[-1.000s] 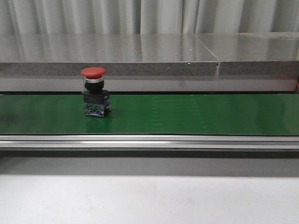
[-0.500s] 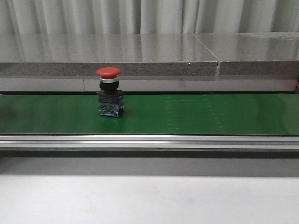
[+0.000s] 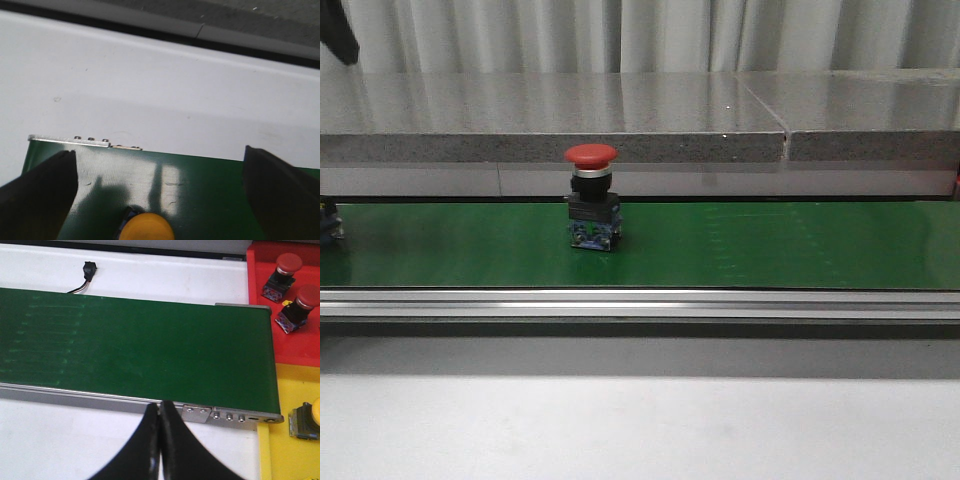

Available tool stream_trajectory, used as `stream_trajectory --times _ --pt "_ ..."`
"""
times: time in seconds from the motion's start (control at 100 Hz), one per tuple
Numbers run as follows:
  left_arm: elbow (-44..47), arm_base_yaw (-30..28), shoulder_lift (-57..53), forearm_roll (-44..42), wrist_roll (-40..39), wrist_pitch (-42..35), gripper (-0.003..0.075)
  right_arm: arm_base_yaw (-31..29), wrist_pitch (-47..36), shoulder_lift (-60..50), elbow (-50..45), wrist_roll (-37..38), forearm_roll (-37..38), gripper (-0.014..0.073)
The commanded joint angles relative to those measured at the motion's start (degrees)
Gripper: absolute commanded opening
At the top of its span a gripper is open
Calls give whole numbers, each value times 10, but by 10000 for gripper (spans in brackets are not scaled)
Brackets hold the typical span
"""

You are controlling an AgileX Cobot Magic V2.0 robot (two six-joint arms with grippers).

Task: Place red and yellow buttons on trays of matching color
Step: 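Carry the yellow button onto the belt and open the left gripper, then lower the right gripper onto the red button arriving at the belt end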

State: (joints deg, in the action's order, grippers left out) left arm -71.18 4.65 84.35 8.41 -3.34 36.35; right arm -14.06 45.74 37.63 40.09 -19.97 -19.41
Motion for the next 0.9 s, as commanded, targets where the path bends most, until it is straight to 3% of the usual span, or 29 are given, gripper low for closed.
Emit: stream_trajectory --times 0.0,0.2,0.72,0.8,0.89 --pt "-9 16 -63 4 10 -38 629 0 -27 -1 13 -7 -7 -68" --pt "66 31 -186 -1 11 -87 629 0 -27 -1 13 -7 -7 -68" --pt "392 32 -545 5 11 -125 624 0 -31 -1 13 -7 -6 -68" --pt "422 32 -597 16 11 -107 589 0 -31 -1 13 -7 -6 -68" --pt "442 32 -651 17 11 -82 496 0 -31 -1 13 -7 -6 -68"
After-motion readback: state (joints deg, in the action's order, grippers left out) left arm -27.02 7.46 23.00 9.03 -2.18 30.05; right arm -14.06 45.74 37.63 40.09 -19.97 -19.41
